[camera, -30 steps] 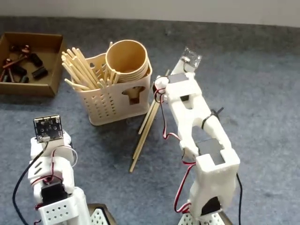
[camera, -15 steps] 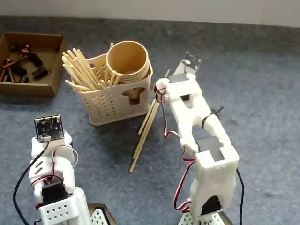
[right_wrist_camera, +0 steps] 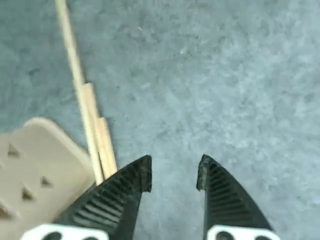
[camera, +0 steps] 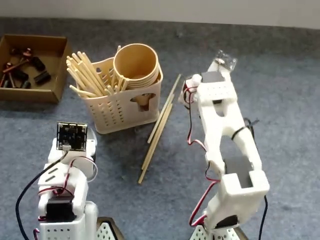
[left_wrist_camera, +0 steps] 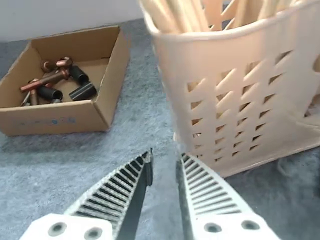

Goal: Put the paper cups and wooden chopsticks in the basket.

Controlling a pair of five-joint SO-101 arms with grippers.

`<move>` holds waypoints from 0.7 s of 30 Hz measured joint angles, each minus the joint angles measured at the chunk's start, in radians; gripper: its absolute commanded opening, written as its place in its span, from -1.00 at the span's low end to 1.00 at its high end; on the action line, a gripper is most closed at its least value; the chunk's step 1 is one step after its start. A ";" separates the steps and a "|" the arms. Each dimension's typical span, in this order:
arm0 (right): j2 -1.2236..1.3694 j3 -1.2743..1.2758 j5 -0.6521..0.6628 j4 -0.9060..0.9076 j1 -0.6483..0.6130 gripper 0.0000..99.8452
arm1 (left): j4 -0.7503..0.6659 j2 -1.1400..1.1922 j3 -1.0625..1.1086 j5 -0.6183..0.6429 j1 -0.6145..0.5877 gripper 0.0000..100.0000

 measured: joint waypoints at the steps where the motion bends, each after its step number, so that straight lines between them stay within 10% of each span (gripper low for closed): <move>1: -0.031 0.025 0.009 0.008 0.005 -0.69 | 0.009 0.000 -0.014 0.000 0.017 -0.77; 14: -0.440 0.423 0.028 0.003 0.193 -0.70 | 0.077 0.000 -0.081 -0.025 0.235 -0.73; 21: -0.506 0.732 0.028 -0.365 0.344 -0.70 | 0.078 0.003 -0.081 -0.025 0.353 -0.73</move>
